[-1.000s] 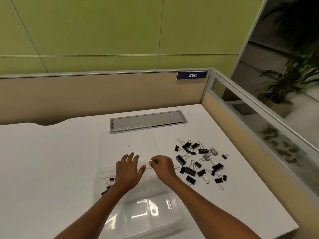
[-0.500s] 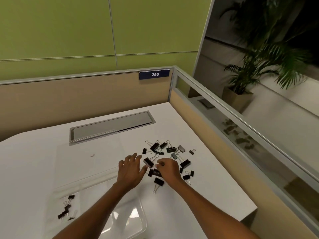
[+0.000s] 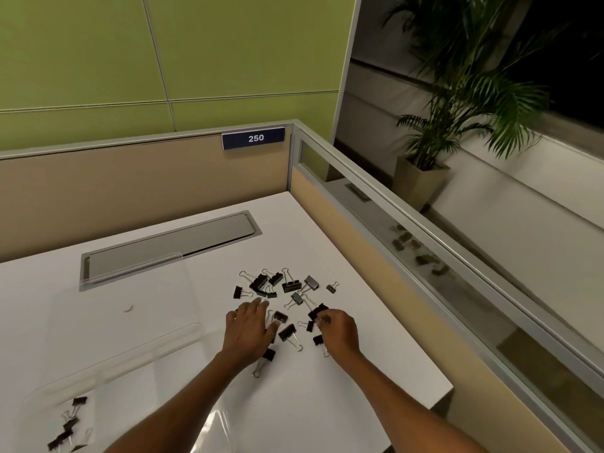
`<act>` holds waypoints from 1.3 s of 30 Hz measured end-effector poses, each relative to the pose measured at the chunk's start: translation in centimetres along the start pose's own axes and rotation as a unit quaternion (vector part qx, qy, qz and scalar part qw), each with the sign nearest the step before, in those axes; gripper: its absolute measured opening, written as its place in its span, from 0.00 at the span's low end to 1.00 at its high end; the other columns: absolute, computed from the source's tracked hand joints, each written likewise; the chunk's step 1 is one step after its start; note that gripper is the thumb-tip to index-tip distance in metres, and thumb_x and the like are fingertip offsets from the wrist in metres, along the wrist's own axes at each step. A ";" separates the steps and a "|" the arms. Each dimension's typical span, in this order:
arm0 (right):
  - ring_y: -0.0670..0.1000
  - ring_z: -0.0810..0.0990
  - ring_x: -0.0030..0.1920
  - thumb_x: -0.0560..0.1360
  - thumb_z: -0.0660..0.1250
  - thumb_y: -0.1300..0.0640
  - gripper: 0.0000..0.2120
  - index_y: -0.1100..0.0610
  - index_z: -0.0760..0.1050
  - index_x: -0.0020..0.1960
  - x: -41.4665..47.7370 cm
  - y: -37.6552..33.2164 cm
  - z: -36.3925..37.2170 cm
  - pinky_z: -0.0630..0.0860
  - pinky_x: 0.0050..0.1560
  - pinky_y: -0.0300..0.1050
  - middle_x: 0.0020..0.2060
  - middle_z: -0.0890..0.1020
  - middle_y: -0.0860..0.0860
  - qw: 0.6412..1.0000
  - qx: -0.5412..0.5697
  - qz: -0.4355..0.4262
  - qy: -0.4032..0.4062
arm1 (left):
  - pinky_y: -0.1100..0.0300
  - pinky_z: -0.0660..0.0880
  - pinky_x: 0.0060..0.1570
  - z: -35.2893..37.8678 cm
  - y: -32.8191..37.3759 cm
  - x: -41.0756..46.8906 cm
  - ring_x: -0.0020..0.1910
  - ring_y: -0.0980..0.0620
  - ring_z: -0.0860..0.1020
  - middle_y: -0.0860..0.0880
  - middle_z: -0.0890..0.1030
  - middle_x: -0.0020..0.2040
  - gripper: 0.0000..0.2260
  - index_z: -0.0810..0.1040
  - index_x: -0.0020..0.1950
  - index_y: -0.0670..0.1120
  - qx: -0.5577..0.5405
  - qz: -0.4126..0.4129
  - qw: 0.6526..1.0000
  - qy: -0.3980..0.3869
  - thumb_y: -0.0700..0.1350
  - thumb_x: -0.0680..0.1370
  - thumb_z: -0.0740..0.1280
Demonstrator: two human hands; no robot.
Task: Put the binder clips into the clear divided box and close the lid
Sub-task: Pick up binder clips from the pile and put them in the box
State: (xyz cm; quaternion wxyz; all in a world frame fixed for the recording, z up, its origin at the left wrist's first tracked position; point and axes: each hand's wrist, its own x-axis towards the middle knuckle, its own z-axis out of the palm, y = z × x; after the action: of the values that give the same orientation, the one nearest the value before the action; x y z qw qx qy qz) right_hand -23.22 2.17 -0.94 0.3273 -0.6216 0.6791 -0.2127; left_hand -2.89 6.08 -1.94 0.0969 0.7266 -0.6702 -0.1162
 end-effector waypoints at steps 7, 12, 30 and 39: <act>0.52 0.82 0.52 0.75 0.68 0.64 0.09 0.58 0.81 0.54 1.4 2.6 -1.2 0.77 0.50 0.41 0.54 0.81 0.53 0.999 -0.030 0.001 0.013 | 0.46 0.60 0.66 1.7 3.3 1.6 0.73 0.46 0.59 0.49 0.60 0.75 0.25 0.62 0.72 0.50 0.002 0.019 0.999 -0.026 0.59 0.78 0.55; 0.52 0.80 0.56 0.75 0.69 0.62 0.10 0.57 0.80 0.56 2.6 4.2 -1.4 0.76 0.54 0.42 0.56 0.80 0.53 0.999 -0.050 0.001 0.003 | 0.47 0.60 0.63 2.8 5.5 2.7 0.72 0.46 0.59 0.50 0.62 0.74 0.23 0.62 0.72 0.50 -0.007 0.033 0.999 -0.031 0.55 0.78 0.60; 0.51 0.79 0.57 0.75 0.71 0.55 0.18 0.55 0.76 0.63 4.1 6.7 -0.6 0.75 0.56 0.43 0.58 0.79 0.52 0.991 -0.106 -0.043 -0.074 | 0.49 0.64 0.54 5.8 7.8 4.6 0.61 0.44 0.69 0.48 0.77 0.55 0.12 0.76 0.52 0.47 0.064 0.062 0.995 -0.038 0.52 0.73 0.67; 0.53 0.78 0.55 0.76 0.68 0.55 0.11 0.55 0.79 0.58 3.9 6.4 -0.6 0.71 0.49 0.41 0.55 0.78 0.54 0.981 -0.160 -0.082 -0.076 | 0.50 0.67 0.50 6.6 7.6 4.9 0.54 0.45 0.73 0.49 0.79 0.47 0.10 0.77 0.47 0.47 0.070 0.088 0.993 -0.030 0.52 0.72 0.69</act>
State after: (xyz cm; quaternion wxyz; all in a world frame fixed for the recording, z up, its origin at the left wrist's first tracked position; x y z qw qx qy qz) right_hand -28.22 -0.87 -5.63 0.2557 -0.7338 0.6243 -0.0797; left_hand -11.72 0.66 -6.16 0.0357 0.6657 -0.7409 -0.0816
